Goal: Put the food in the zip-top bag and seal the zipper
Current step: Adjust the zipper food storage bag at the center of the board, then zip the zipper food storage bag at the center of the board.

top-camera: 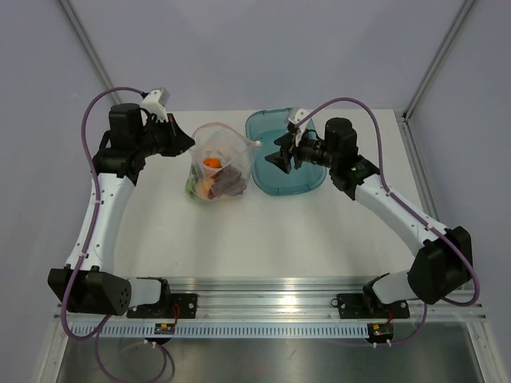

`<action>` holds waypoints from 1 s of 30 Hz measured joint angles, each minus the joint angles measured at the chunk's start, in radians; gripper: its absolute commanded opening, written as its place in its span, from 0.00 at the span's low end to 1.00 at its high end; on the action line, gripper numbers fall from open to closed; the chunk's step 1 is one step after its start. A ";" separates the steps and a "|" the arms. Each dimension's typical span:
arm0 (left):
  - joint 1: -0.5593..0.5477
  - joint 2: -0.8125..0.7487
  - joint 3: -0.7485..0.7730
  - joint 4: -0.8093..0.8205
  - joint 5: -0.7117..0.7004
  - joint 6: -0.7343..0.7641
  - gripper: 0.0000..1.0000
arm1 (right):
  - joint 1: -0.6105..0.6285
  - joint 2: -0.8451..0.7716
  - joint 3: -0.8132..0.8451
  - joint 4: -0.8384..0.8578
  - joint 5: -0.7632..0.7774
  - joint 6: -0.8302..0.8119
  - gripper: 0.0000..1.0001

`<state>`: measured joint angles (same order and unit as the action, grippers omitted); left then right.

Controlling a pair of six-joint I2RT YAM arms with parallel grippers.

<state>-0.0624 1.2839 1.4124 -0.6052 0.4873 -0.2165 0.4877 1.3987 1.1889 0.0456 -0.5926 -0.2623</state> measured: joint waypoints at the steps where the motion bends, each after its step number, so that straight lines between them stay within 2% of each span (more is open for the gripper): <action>1: 0.000 0.003 0.003 0.000 0.002 0.000 0.00 | 0.000 0.020 -0.002 0.015 -0.005 -0.013 0.63; 12: 0.000 0.008 0.034 -0.035 0.005 0.015 0.00 | -0.001 0.199 0.000 0.156 -0.065 -0.048 0.53; 13: 0.000 0.008 0.034 -0.037 0.005 0.016 0.00 | -0.001 0.214 0.008 0.161 -0.077 -0.047 0.49; 19: 0.000 0.008 0.034 -0.043 0.008 0.018 0.00 | -0.001 0.258 0.039 0.219 -0.142 -0.006 0.45; 25: 0.000 0.008 0.034 -0.048 0.009 0.018 0.00 | -0.001 0.258 0.044 0.285 -0.181 0.036 0.29; 30: 0.000 0.008 0.034 -0.048 0.011 0.018 0.00 | -0.001 0.258 0.047 0.302 -0.197 0.058 0.10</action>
<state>-0.0624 1.2919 1.4467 -0.6533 0.4980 -0.1989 0.4870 1.6566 1.2358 0.3473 -0.7895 -0.2039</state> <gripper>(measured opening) 0.005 0.183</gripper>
